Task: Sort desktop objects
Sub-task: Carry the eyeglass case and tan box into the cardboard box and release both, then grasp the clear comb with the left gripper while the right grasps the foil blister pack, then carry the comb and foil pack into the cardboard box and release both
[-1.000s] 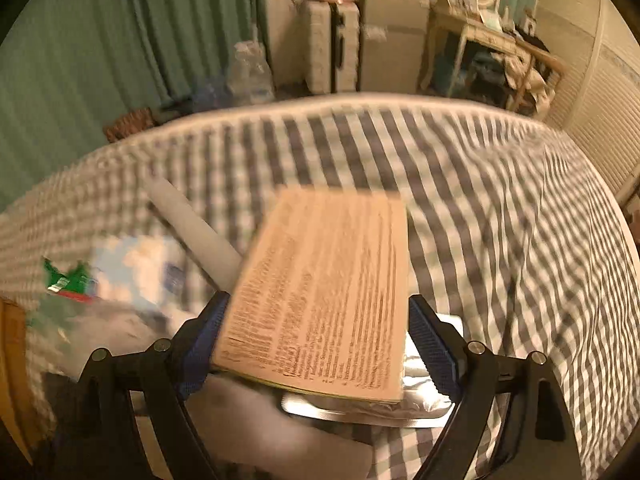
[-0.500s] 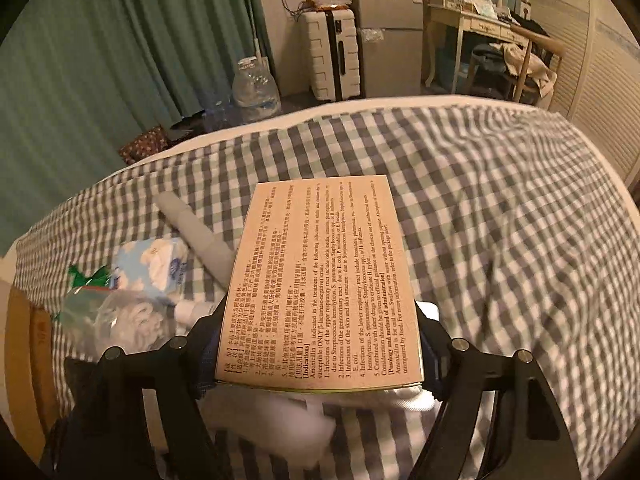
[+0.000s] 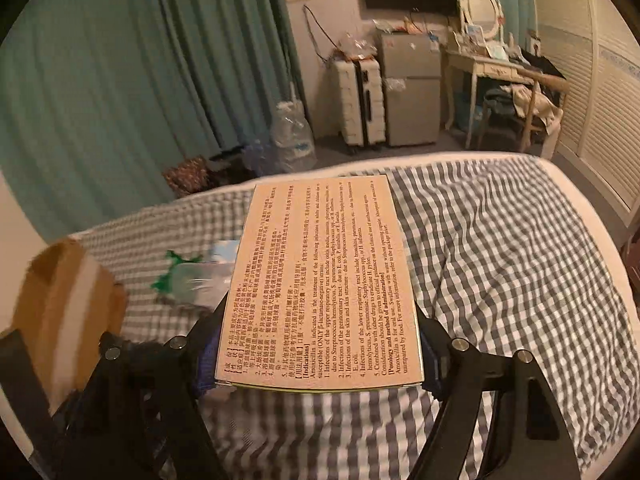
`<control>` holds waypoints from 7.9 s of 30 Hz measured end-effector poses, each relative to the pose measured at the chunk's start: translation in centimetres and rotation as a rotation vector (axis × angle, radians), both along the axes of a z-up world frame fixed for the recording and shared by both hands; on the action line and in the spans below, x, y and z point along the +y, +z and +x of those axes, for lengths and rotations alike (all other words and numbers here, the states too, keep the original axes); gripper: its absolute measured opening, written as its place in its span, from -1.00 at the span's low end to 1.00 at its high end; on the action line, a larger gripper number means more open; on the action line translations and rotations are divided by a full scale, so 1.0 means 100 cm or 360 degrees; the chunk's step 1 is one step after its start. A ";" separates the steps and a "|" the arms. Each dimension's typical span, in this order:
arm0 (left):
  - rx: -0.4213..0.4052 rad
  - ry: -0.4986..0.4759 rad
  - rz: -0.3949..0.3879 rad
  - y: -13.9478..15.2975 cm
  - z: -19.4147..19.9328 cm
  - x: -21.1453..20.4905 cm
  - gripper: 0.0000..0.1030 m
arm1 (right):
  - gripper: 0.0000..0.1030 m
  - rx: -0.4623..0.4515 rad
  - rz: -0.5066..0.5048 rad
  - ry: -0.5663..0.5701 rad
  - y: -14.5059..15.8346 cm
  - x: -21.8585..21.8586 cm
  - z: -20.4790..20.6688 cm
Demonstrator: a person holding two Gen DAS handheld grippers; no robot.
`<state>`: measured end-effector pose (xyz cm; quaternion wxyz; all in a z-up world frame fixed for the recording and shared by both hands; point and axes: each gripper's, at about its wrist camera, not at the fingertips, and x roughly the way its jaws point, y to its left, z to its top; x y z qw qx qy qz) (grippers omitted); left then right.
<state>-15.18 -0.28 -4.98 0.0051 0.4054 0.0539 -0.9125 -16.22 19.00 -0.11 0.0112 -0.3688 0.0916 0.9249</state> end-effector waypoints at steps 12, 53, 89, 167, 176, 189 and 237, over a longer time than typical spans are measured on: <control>0.0085 -0.0044 0.0112 0.100 0.045 -0.013 0.27 | 0.46 0.0201 -0.0014 0.0084 0.072 -0.019 0.083; -0.0264 0.0309 0.0092 0.064 0.025 -0.313 0.78 | 0.86 0.0052 -0.0534 0.0686 0.044 -0.283 0.019; -0.0606 0.0165 0.0028 -0.085 -0.013 0.025 0.81 | 0.86 0.0045 -0.0147 -0.0127 -0.048 0.076 0.033; -0.0334 -0.0099 -0.0079 -0.111 0.000 -0.027 0.77 | 0.79 -0.0665 0.0451 0.0996 -0.159 0.023 -0.062; -0.0189 -0.0049 0.0001 -0.099 0.005 -0.045 -0.48 | 0.51 -0.0516 0.0604 0.0826 -0.157 0.009 -0.057; -0.0247 0.0072 0.0228 -0.096 0.006 -0.060 -0.48 | 0.32 -0.0068 -0.0261 0.0466 -0.056 0.022 0.004; 0.0028 0.0180 0.0218 0.074 0.038 -0.305 -0.37 | 0.35 -0.0174 -0.0277 0.0937 0.035 -0.274 0.036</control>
